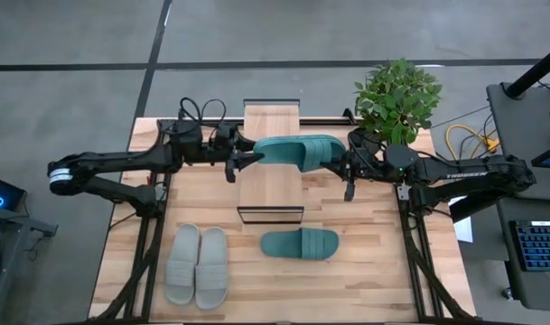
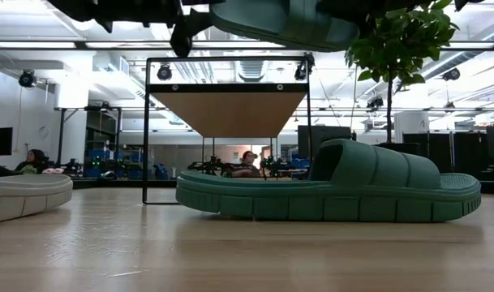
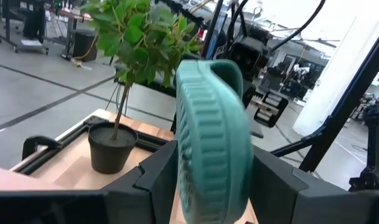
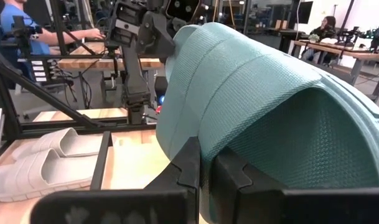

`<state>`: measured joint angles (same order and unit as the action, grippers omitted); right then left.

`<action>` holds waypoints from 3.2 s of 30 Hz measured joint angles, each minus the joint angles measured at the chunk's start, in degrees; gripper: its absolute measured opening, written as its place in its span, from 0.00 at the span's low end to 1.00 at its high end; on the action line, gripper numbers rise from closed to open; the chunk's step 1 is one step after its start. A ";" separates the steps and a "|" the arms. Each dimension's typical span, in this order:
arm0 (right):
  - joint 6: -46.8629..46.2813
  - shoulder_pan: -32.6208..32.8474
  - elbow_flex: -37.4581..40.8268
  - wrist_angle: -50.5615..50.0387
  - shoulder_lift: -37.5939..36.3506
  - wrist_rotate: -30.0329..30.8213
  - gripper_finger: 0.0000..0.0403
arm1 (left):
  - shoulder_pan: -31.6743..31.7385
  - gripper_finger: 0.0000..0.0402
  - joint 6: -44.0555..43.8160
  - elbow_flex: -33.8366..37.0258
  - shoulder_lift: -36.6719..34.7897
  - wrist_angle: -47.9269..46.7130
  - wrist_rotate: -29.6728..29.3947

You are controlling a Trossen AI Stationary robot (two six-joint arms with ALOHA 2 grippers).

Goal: Pick and place slides into the shelf
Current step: Put the top green slide on the shelf

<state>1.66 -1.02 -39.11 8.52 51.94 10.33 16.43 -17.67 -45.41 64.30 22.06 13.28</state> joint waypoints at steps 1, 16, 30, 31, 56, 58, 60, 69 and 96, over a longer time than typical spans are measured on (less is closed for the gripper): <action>-0.09 0.00 0.00 0.02 -0.01 0.00 0.03 | 0.00 0.38 0.02 0.00 0.36 0.03 0.00; -2.61 0.01 0.00 0.04 0.00 -3.91 0.03 | 1.03 0.11 10.76 -0.02 2.20 2.45 0.25; 3.15 -0.02 -0.01 0.33 -0.02 -4.42 0.03 | 4.75 0.11 11.30 -0.20 -3.39 -5.17 1.68; 3.35 -0.03 -0.05 0.46 -0.02 -4.28 0.03 | 5.06 0.11 11.10 -0.20 -3.75 -5.17 1.72; 6.01 0.00 0.02 1.32 0.22 -4.29 0.38 | 8.37 0.11 9.27 -0.40 -4.64 -10.14 1.32; 8.00 0.05 0.02 1.17 0.02 -4.33 0.43 | 9.54 0.11 7.16 -0.63 -4.68 -10.89 1.29; 9.86 0.08 0.02 1.15 -0.02 -4.44 0.47 | 11.24 0.11 4.42 -0.45 -4.68 -11.90 0.82; 12.49 0.04 0.02 1.20 -0.22 -4.33 0.50 | 21.29 0.10 -9.74 -0.32 -4.62 -14.03 10.13; 7.72 0.02 0.02 -0.83 -0.13 -4.40 0.50 | 35.45 0.10 -25.67 0.42 7.93 -17.80 19.01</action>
<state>9.38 -0.99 -39.09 7.69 51.81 5.92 51.88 -43.34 -44.99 72.23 4.26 32.29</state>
